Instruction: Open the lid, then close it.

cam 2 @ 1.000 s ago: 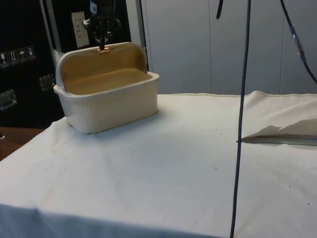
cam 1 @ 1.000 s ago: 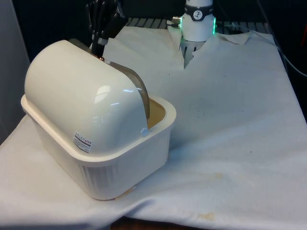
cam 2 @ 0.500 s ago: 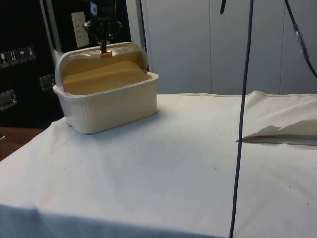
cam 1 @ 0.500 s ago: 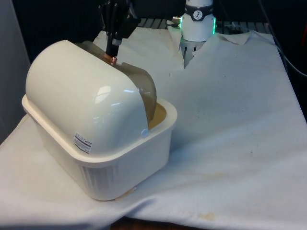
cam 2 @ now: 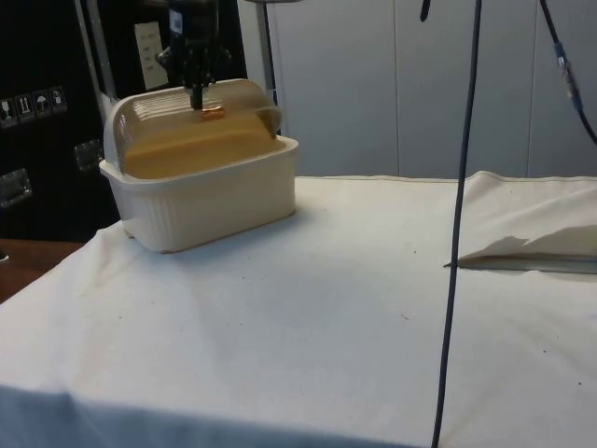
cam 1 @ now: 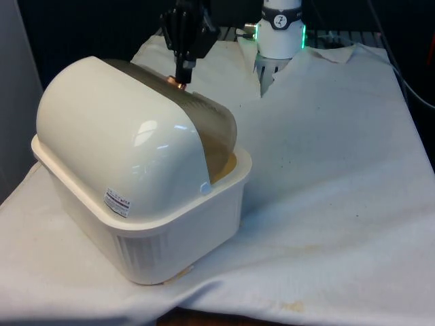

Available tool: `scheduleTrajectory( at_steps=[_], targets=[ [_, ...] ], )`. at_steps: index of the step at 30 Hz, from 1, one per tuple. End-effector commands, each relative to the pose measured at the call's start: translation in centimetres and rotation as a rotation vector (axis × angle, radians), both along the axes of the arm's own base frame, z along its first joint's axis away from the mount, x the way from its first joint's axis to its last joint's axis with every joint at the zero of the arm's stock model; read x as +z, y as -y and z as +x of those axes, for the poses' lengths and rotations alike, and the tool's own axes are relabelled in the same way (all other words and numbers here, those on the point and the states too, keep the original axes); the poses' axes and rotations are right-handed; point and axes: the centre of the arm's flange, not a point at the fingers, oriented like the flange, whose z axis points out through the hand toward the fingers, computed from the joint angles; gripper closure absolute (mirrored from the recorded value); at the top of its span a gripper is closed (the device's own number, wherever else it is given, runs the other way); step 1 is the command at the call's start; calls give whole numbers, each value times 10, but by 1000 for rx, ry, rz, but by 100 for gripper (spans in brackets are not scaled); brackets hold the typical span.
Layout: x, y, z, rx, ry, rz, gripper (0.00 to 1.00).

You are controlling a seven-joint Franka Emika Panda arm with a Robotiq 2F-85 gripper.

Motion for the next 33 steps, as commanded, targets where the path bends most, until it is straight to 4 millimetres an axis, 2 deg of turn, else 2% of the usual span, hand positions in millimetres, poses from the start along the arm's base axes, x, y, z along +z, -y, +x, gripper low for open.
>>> scheduleTrajectory(
  at_steps=[1, 18, 19, 33],
  targets=[
    [0, -3, -3, 5, -3, 22, 100],
    [-15, -28, -11, 13, -85, 125, 100],
    [-15, -24, -9, 8, -87, 109, 100],
    [-31, -46, -33, 24, -127, 188, 100]
  ],
)
